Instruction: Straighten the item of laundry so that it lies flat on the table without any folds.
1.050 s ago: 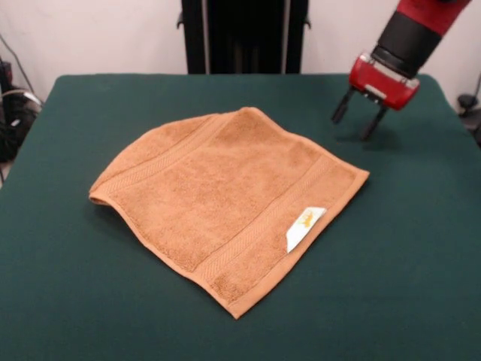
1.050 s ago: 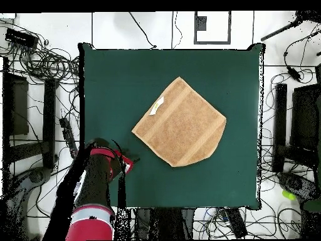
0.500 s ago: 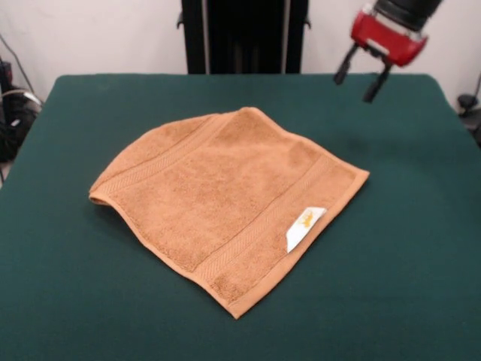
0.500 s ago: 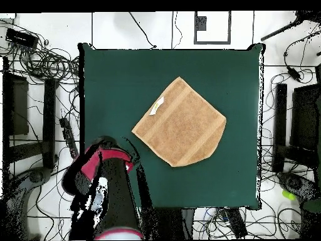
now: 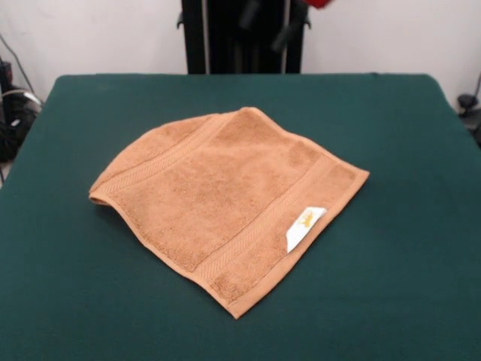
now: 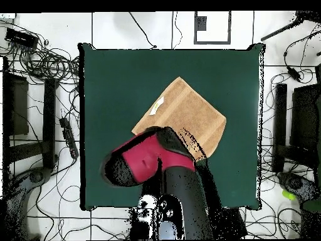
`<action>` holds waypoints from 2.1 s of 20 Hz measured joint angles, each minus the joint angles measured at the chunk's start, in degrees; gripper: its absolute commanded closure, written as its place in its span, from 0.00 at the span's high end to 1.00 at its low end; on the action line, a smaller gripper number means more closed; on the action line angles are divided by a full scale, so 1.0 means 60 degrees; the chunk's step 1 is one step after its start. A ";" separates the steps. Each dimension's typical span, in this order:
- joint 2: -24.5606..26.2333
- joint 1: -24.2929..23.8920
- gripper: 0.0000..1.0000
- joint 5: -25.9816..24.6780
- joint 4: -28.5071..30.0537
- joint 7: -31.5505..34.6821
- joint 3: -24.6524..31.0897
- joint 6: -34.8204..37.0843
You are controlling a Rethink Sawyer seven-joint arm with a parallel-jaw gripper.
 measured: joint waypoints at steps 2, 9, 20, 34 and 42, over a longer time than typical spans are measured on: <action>-0.0092 -0.0443 1.00 -0.0391 -0.0108 -0.0798 0.0000 -0.0076; 0.0591 -0.1169 1.00 -0.2067 -0.0328 -0.1344 -0.0022 -0.1240; 0.2298 -0.1258 1.00 -0.3493 -0.0487 -0.1344 -0.0171 -0.3109; 0.3382 -0.0381 1.00 -0.4487 -0.1060 -0.1203 -0.1501 -0.5289; 0.5287 0.1920 1.00 -0.1304 -0.2398 -0.0926 -0.5133 -0.9751</action>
